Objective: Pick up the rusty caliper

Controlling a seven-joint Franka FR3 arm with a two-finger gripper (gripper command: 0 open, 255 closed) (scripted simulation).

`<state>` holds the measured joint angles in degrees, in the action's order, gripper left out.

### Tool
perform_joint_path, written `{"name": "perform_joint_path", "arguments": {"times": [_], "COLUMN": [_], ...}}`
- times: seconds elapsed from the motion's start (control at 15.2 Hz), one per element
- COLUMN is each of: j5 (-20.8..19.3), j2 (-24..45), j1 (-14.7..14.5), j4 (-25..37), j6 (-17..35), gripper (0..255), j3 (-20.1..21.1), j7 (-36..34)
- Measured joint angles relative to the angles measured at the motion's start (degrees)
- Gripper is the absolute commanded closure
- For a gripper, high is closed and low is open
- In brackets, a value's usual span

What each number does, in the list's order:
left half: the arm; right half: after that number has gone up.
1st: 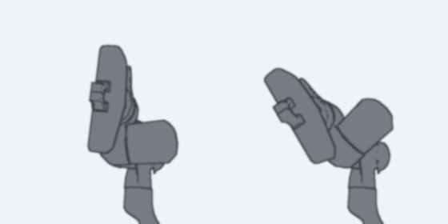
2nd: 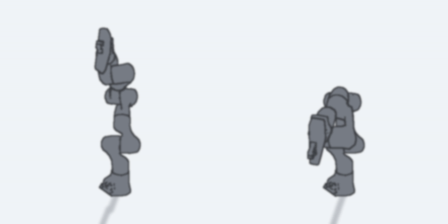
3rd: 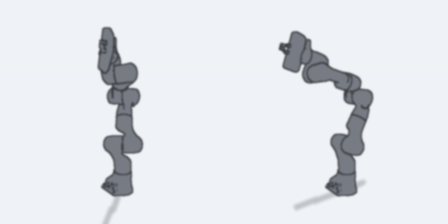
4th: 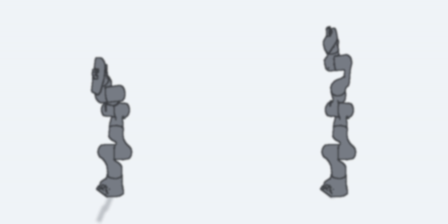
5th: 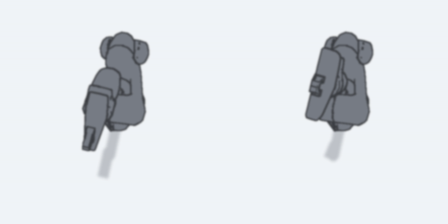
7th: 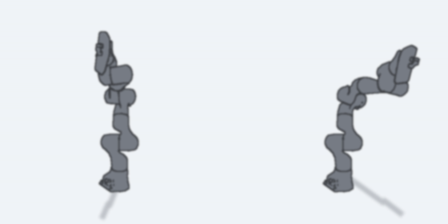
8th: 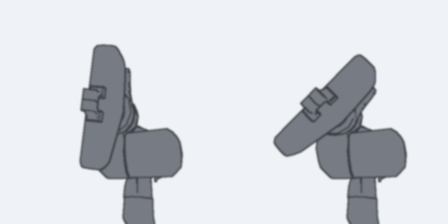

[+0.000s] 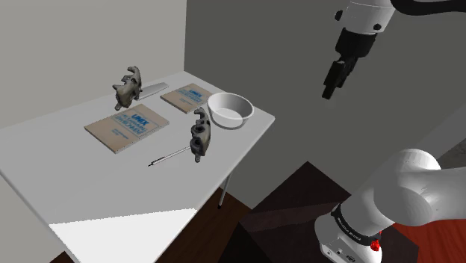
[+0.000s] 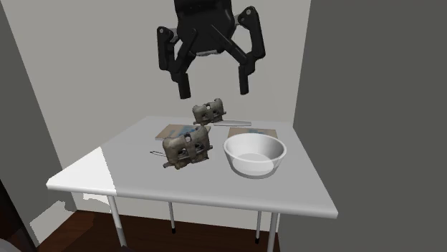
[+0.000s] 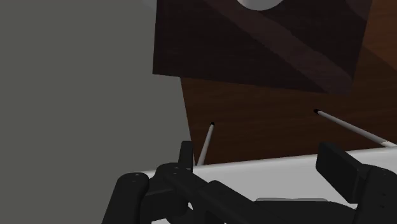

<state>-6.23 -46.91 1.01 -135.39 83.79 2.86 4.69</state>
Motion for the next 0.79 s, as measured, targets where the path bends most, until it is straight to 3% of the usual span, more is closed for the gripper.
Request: {"name": "perform_joint_path", "arguments": {"times": [0.33,0.79], "j5": [1.94,4.80], "j2": [3.22,12.54], "j1": [-0.48,-1.11], "j4": [-0.71,-1.93], "j6": [4.43,16.34], "gripper": [0,0], "j3": [2.77,9.07], "j7": [-3.98,-13.06]}}
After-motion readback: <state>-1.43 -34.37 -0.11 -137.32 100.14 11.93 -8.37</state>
